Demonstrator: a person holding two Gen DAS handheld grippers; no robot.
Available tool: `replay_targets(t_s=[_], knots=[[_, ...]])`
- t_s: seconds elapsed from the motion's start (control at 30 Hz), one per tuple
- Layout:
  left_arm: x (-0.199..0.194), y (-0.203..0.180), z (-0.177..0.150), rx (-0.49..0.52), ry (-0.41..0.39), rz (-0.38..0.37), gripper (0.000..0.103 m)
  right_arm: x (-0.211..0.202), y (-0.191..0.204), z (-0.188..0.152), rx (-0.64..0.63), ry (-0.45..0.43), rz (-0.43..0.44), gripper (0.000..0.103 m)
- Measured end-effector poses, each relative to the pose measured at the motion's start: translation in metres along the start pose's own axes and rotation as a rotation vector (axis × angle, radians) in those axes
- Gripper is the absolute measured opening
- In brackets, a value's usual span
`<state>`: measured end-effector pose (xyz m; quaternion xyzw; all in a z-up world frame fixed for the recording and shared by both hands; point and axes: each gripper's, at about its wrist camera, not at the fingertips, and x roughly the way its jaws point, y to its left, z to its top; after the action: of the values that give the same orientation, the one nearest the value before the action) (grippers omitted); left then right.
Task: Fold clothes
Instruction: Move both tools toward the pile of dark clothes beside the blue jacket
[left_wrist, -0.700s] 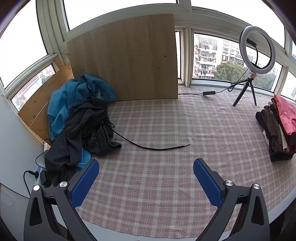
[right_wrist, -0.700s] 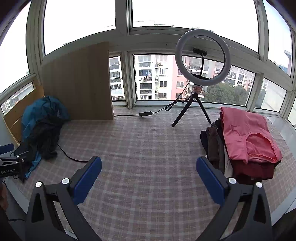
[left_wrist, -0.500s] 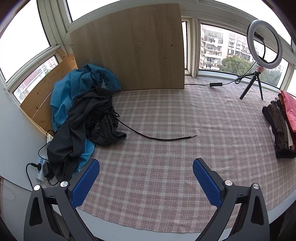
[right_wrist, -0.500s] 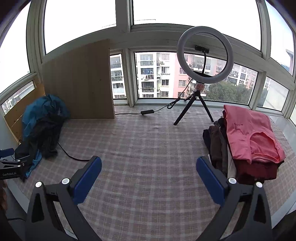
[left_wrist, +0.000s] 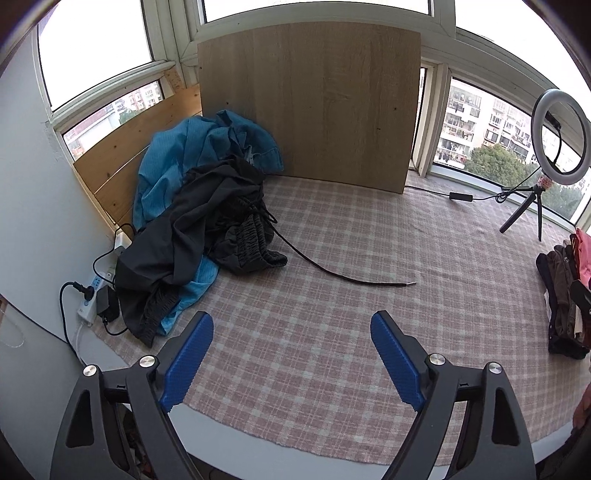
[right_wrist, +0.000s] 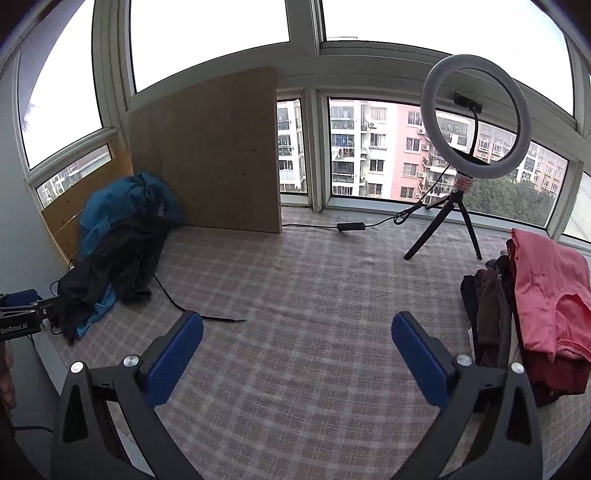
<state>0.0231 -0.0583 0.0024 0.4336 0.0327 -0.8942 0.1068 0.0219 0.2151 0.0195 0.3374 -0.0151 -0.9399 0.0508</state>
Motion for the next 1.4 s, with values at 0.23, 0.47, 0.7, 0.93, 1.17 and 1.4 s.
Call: replay_targets(t_s=[0.23,0.47,0.7,0.93,1.17,1.4], knots=[[-0.035,0.061,0.022,-0.118,-0.170,0.047,0.086,0.009,0.013,0.035,-0.009,-0.065,0.070,0.103],[-0.057,0.122,0.038,-0.086,-0.299,0.227,0.089,0.015,0.052,0.071,-0.069,-0.100,0.144,0.103],[-0.060,0.177,0.042,-0.035,-0.345,0.365,0.089,0.027,0.111,0.086,-0.114,-0.073,0.191,0.103],[-0.056,0.258,0.047,-0.123,-0.308,0.322,0.090,0.042,0.175,0.100,-0.132,-0.091,0.229,0.103],[-0.039,0.305,0.046,-0.152,-0.285,0.311,0.099,0.082,0.239,0.101,-0.192,-0.115,0.247,0.103],[-0.032,0.327,0.055,-0.137,-0.297,0.278,0.100,0.134,0.283,0.106,-0.210,-0.070,0.269,0.103]])
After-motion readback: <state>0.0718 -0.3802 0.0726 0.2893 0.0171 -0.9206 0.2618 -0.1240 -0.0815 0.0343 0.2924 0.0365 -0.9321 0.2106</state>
